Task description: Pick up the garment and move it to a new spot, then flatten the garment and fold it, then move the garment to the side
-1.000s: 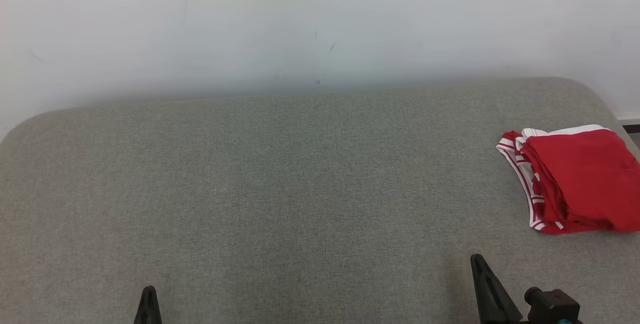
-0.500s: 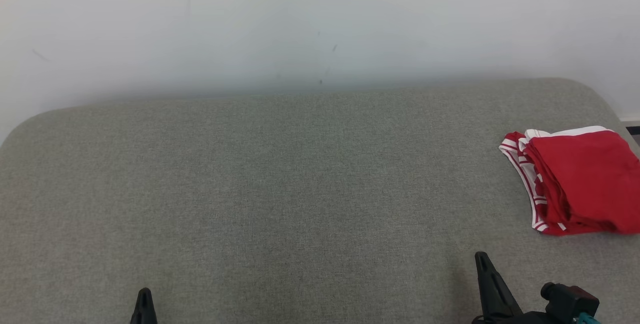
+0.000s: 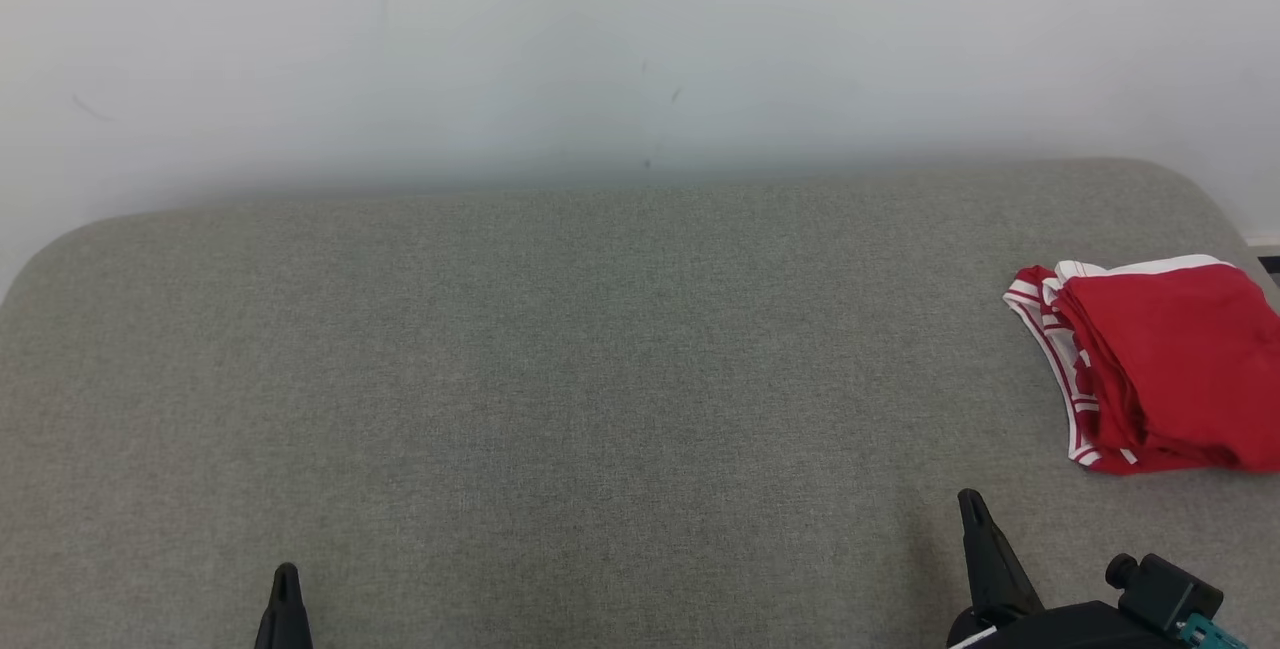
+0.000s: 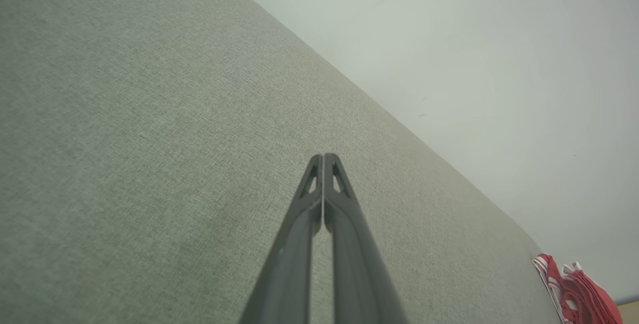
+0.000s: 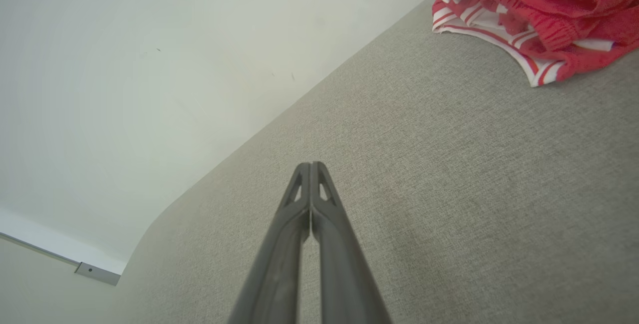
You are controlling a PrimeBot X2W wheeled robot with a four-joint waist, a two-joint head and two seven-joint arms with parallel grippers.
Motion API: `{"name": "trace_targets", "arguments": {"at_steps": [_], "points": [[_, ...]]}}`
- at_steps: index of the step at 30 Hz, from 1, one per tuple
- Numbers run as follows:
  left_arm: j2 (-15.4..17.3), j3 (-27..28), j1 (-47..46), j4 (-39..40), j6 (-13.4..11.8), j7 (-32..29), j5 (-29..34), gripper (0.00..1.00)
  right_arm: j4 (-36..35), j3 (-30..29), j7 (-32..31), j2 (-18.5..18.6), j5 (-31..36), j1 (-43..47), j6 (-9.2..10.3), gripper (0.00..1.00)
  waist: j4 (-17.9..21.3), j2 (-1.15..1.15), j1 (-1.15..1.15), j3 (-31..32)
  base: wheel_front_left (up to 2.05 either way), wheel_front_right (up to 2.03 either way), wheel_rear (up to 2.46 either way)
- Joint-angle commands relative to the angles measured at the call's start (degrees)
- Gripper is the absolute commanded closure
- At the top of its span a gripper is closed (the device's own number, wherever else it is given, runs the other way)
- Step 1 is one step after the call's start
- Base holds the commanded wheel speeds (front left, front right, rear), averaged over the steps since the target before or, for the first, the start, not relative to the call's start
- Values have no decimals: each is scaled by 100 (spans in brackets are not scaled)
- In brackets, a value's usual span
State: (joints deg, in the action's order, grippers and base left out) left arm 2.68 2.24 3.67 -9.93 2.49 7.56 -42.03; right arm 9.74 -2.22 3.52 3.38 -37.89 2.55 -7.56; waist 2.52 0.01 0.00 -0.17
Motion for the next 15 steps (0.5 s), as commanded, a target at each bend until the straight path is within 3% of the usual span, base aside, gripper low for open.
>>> {"name": "trace_targets", "arguments": {"at_steps": [1, 15], "points": [[15, 38, -167, 43, 31, -59, -238, 100, -48, -17, -38, 40, -285, -153, 3, 100, -5, -1, 0, 0, 0, 0, 0], [18, 123, -353, -50, 131, -342, -1239, 100, 47, -67, -209, 50, -1395, -311, 5, 100, -42, -1, 0, 0, 0, 0, 0]]}}
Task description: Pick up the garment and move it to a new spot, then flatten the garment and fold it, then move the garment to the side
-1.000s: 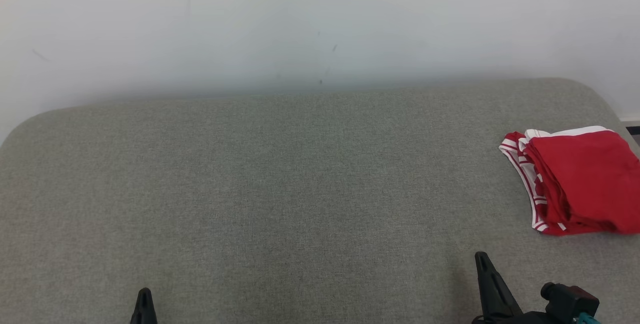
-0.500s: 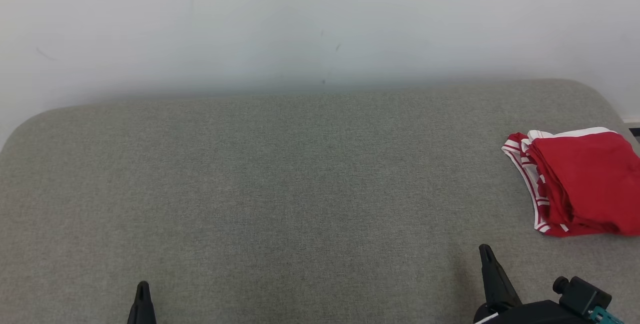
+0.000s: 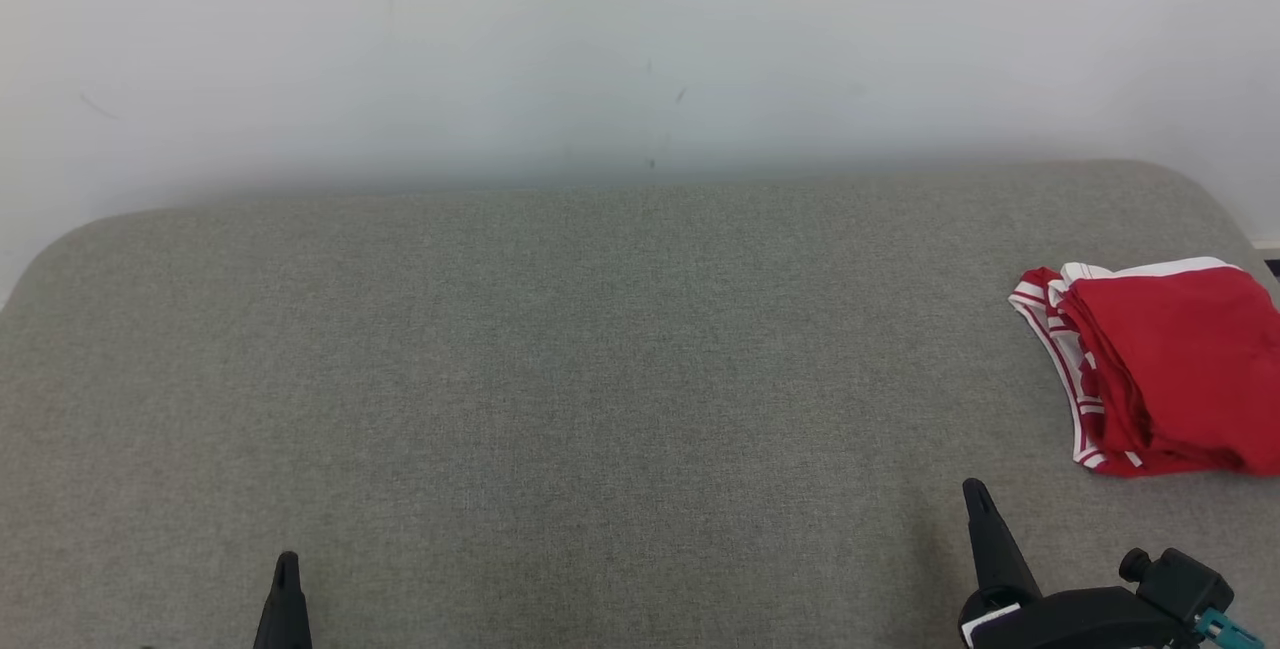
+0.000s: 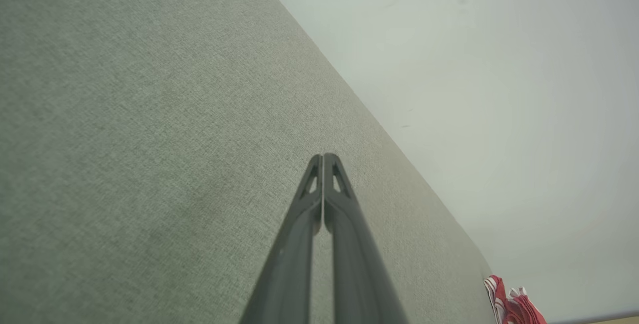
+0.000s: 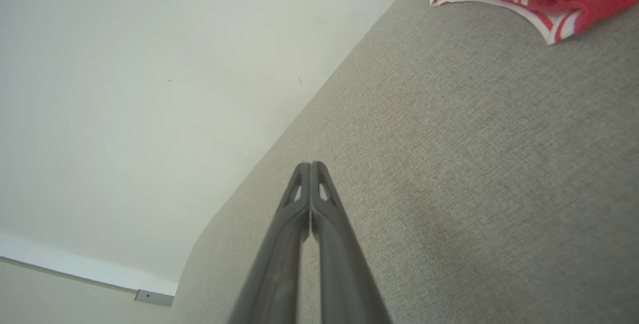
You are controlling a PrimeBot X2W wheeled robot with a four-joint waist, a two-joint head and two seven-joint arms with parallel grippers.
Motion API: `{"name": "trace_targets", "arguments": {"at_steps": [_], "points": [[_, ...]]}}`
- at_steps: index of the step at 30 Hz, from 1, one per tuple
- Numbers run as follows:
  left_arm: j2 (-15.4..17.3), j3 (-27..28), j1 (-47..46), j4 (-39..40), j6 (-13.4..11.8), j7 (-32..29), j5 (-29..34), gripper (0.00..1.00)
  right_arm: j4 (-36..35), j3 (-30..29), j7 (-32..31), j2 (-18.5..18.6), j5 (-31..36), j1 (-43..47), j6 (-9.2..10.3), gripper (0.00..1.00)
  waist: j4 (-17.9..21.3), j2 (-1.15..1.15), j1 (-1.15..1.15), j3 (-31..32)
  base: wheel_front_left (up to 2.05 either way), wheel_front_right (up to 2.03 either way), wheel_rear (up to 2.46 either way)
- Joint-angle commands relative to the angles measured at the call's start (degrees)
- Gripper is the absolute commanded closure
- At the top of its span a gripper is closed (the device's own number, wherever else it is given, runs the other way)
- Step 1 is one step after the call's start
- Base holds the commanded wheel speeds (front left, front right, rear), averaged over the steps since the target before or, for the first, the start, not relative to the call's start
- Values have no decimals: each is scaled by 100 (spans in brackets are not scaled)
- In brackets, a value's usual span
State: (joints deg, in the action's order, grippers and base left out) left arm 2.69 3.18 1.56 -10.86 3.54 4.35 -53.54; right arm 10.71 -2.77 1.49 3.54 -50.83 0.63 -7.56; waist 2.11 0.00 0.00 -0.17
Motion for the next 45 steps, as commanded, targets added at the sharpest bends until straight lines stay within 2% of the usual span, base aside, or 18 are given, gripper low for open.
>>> {"name": "trace_targets", "arguments": {"at_steps": [1, 24, 45], "points": [[17, 34, -153, 38, 34, -37, -158, 100, -44, -16, -17, 35, -177, -130, 5, 100, -3, 0, 0, 0, 0, 0, 0], [21, 148, -396, -93, 167, -425, -1519, 100, 90, -103, -270, 34, -1675, -340, 8, 100, -63, 0, 0, 0, 0, 0, 0], [24, 229, -578, -188, 264, -704, -2491, 100, 186, -176, -456, 24, -2734, -490, 9, 100, -115, 0, 0, 0, 0, 0, 0]]}}
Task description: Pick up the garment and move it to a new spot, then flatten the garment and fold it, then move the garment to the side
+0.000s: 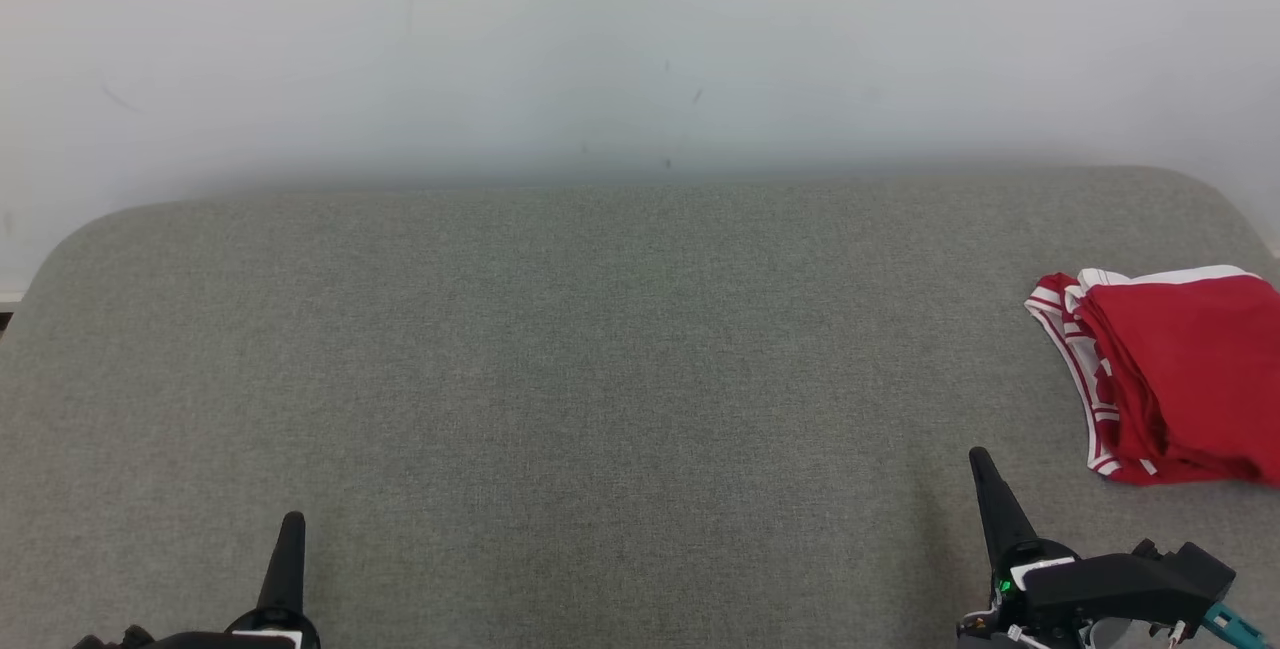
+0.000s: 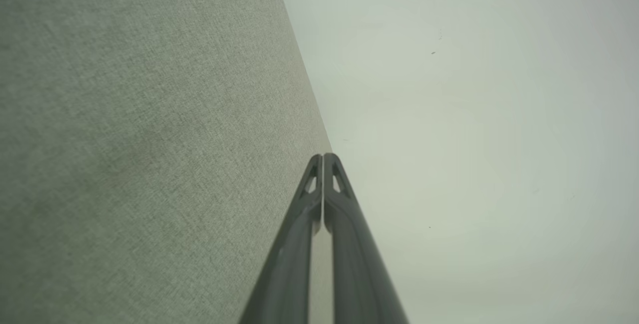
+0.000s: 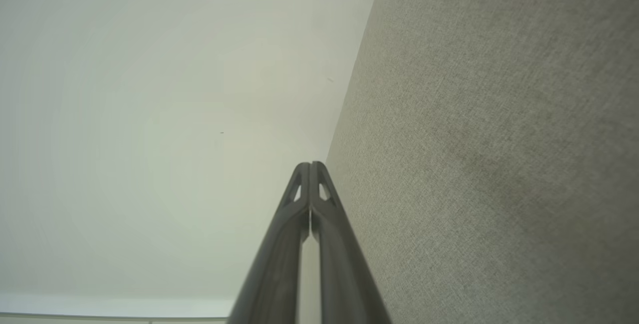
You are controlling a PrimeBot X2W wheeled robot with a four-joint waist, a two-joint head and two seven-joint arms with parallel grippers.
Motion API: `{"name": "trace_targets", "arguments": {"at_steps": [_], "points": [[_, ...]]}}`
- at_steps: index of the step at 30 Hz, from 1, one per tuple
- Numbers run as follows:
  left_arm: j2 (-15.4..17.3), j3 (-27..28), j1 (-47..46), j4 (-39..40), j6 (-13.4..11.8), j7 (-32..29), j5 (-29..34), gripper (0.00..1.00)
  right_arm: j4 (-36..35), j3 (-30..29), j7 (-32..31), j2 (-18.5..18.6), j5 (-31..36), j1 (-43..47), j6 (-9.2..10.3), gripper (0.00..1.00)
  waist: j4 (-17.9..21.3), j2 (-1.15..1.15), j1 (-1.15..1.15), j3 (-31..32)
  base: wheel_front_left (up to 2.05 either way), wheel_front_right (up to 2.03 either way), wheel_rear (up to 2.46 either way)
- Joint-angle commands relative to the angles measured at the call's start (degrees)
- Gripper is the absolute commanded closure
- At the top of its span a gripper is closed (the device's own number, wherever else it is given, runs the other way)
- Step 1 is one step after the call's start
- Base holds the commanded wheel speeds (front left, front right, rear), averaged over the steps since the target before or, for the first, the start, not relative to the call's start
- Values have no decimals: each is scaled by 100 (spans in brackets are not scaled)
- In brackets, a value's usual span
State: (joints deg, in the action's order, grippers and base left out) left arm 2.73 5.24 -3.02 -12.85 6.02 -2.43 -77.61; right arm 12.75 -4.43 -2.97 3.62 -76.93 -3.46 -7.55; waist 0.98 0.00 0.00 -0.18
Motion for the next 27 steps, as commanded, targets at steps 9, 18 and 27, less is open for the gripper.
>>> {"name": "trace_targets", "arguments": {"at_steps": [9, 18, 27], "points": [[21, 56, -187, -24, 61, -132, -477, 100, 22, -42, -97, 9, -536, -141, 9, 100, -25, 0, 0, 0, 0, 0, 0], [21, 85, -241, -65, 102, -236, -842, 100, 61, -73, -161, 2, -920, -195, 10, 100, -49, 0, 0, 0, 0, 0, 0], [22, 114, -311, -99, 130, -329, -1176, 100, 94, -103, -236, -6, -1282, -245, 11, 100, -72, 0, 0, 0, 0, 0, 0]]}}
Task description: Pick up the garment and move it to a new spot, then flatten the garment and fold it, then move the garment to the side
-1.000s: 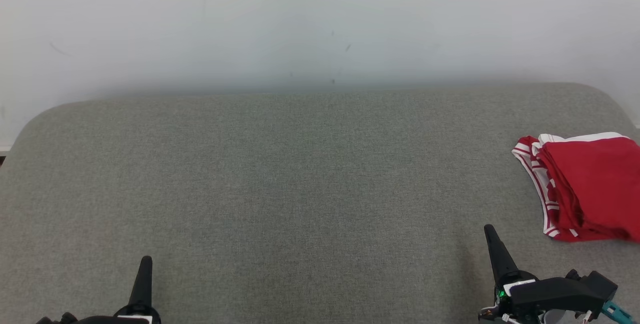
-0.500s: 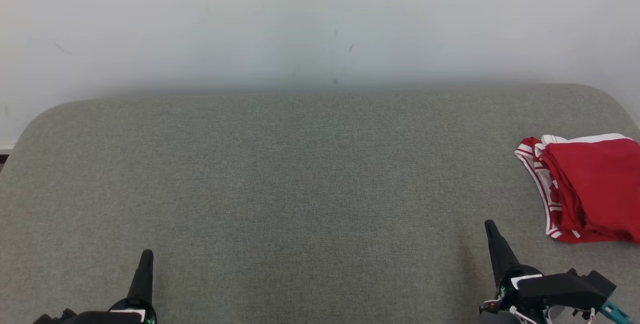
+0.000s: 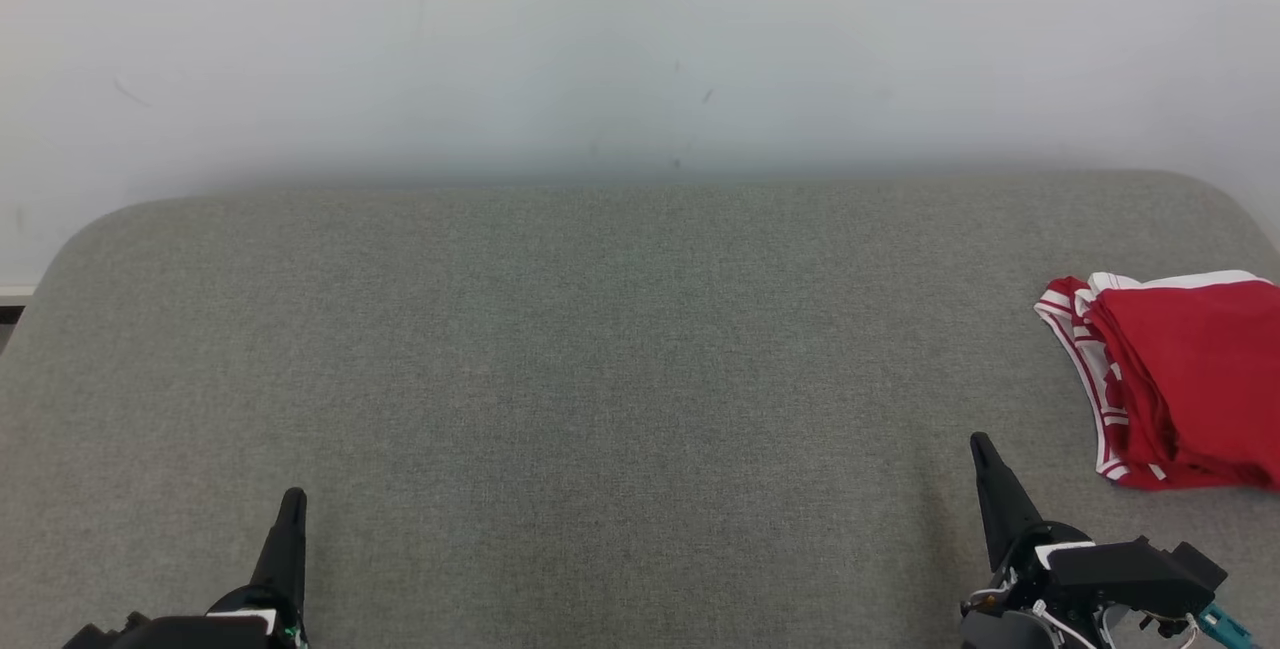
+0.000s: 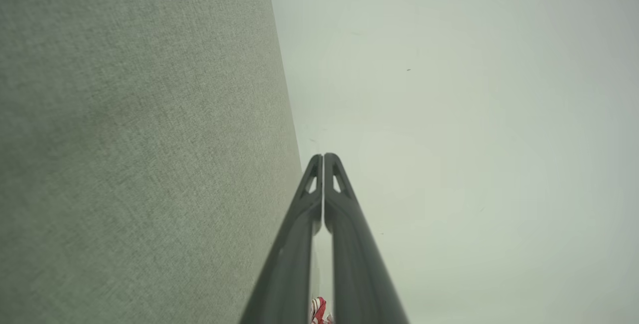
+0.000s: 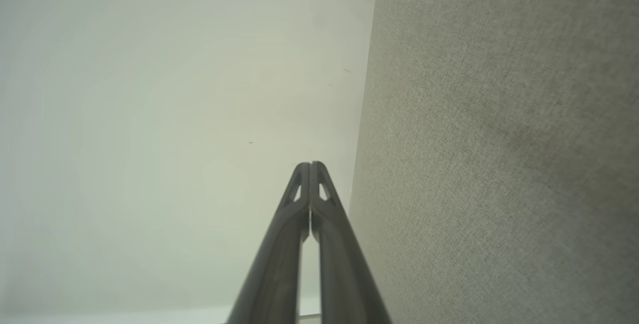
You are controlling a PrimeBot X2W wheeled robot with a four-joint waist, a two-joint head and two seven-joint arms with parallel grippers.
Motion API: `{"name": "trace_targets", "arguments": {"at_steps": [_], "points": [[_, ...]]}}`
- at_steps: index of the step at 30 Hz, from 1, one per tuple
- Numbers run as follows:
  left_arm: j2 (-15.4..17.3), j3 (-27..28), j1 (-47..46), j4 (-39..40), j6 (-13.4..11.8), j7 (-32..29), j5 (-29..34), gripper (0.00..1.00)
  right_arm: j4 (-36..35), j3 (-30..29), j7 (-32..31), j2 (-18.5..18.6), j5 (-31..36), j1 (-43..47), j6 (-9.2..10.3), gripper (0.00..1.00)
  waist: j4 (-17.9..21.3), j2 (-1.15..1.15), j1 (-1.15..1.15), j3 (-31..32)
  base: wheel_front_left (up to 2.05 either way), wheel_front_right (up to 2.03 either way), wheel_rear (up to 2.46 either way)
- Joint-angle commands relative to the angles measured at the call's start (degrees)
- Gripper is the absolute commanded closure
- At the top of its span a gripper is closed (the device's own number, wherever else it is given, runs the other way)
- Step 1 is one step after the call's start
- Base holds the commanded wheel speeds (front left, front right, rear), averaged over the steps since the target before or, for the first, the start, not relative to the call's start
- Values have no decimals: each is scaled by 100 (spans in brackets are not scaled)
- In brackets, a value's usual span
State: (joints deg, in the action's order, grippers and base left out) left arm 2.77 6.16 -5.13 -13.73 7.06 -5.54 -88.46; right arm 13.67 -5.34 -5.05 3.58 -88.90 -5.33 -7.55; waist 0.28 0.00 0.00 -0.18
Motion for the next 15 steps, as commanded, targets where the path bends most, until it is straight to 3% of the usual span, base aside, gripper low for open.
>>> {"name": "trace_targets", "arguments": {"at_steps": [1, 15], "points": [[18, 24, -103, -15, 32, -35, -132, 100, 7, -15, -39, -3, -129, -66, 11, 100, -5, 0, 0, 0, 0, 0, 0], [17, 48, -144, -42, 52, -110, -409, 100, 35, -46, -99, -17, -421, -104, 12, 100, -28, 0, 0, 0, 0, 0, 0]]}}
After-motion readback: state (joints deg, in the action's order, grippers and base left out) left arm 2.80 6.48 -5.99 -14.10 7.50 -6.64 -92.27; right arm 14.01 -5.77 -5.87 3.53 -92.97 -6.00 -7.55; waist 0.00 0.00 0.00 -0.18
